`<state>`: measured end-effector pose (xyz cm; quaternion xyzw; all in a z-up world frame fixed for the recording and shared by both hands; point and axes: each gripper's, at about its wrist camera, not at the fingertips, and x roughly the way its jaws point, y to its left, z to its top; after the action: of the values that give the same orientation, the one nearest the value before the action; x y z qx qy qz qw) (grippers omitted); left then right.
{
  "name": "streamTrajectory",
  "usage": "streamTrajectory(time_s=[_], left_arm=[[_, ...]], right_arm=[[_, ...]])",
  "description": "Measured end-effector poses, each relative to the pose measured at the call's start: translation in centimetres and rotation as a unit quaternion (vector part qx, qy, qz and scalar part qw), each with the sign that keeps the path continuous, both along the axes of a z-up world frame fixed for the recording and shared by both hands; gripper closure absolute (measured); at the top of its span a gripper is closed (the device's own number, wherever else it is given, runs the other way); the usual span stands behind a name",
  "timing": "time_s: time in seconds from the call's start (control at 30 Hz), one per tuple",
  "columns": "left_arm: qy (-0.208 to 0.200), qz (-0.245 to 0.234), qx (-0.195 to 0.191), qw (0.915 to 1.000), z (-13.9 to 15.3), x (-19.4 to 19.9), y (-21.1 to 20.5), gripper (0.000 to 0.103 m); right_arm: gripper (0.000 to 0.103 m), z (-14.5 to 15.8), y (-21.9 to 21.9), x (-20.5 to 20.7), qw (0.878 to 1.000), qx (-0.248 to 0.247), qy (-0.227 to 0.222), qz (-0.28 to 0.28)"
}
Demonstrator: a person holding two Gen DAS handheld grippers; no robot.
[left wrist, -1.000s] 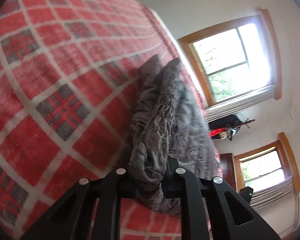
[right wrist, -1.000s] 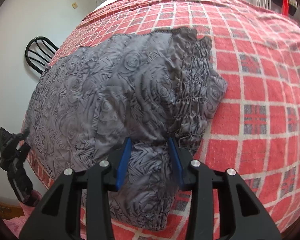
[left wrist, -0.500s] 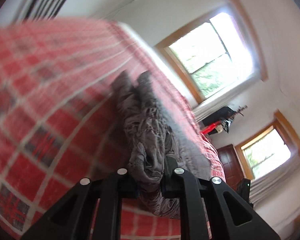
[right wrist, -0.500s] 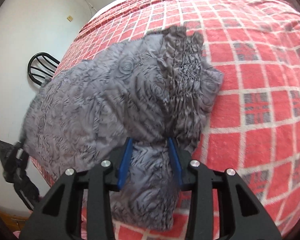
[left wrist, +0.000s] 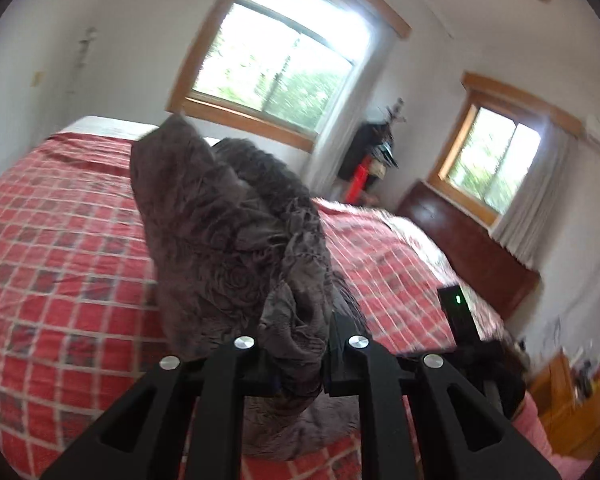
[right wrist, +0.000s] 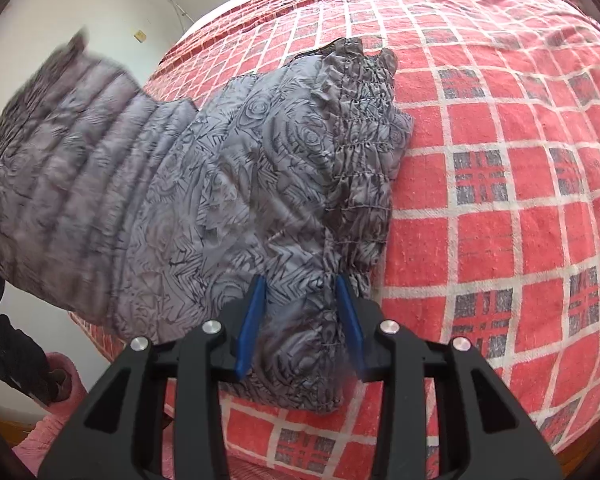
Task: Fold large clothes
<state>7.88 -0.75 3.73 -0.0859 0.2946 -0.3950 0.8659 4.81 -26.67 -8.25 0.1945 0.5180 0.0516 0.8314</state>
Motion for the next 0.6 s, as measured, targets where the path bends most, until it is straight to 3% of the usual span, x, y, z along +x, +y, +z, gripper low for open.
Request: streamTrajectory(time_s=[0.13, 0.27, 0.37, 0.6], left_arm=[[0.040, -0.048, 0.036, 0.9974, -2.6, 1.0, -3.9, 0.089], [0.108, -0.084, 0.076, 0.9877, -7.1, 2.6, -7.0, 0.088], [0.132, -0.097, 0.096, 0.9818, -10.0, 3.2, -8.1, 0.088], [0.158, -0.103, 0.090, 0.9779, -11.8, 4.2, -8.0, 0.087]], right_arm=[[0.067, 0.3, -0.3, -0.7, 1.000, 0.004, -0.005, 0.001], [0.067, 0.0, -1.2, -1.8, 1.000, 0.009, -0.002, 0.003], [0.067, -0.6, -1.8, -2.1, 1.000, 0.013, 0.001, 0.004], [0.067, -1.7, -2.3, -0.1, 1.000, 0.010, 0.014, 0.002]])
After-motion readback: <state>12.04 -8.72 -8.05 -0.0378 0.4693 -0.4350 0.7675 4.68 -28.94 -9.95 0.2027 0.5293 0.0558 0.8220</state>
